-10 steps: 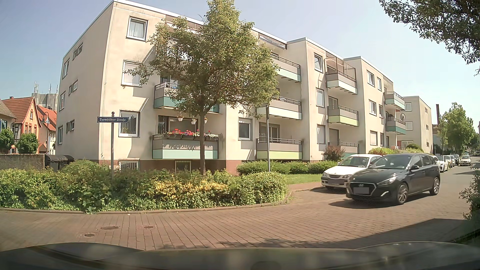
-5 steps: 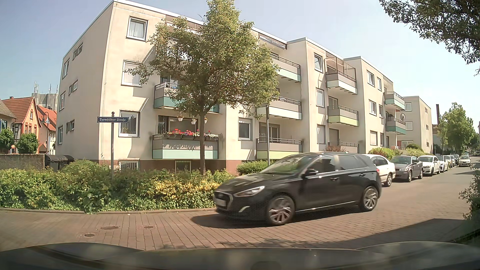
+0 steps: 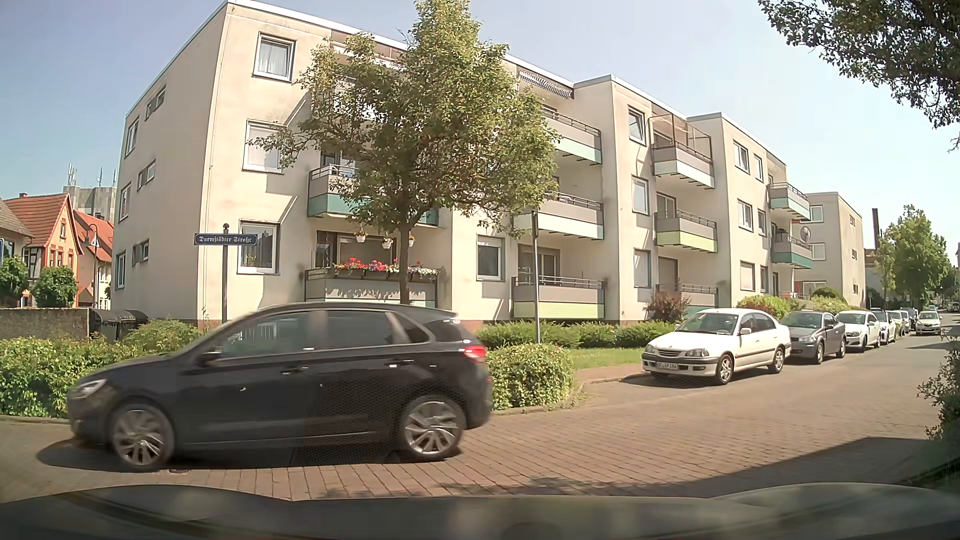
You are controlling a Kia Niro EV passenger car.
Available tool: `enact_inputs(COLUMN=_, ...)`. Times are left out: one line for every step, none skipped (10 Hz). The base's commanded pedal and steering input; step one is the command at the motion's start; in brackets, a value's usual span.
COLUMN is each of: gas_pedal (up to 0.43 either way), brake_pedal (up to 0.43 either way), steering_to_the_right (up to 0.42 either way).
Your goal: Follow the waypoints while adhering to traffic rules and regulations
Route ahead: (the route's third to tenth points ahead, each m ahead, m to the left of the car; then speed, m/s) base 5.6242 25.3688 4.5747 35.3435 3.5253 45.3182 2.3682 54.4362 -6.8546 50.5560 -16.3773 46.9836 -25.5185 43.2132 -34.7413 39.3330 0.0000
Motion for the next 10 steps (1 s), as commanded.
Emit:
enact_inputs(gas_pedal=0.000, brake_pedal=0.250, steering_to_the_right=-0.350)
enact_inputs(gas_pedal=0.000, brake_pedal=0.250, steering_to_the_right=-0.350)
enact_inputs(gas_pedal=0.000, brake_pedal=0.250, steering_to_the_right=-0.350)
enact_inputs(gas_pedal=0.000, brake_pedal=0.250, steering_to_the_right=-0.350)
enact_inputs(gas_pedal=0.000, brake_pedal=0.250, steering_to_the_right=-0.350)
enact_inputs(gas_pedal=0.000, brake_pedal=0.250, steering_to_the_right=-0.350)
enact_inputs(gas_pedal=0.000, brake_pedal=0.250, steering_to_the_right=-0.350)
enact_inputs(gas_pedal=0.000, brake_pedal=0.250, steering_to_the_right=-0.350)
enact_inputs(gas_pedal=0.000, brake_pedal=0.256, steering_to_the_right=-0.350)
enact_inputs(gas_pedal=0.000, brake_pedal=0.250, steering_to_the_right=-0.350)
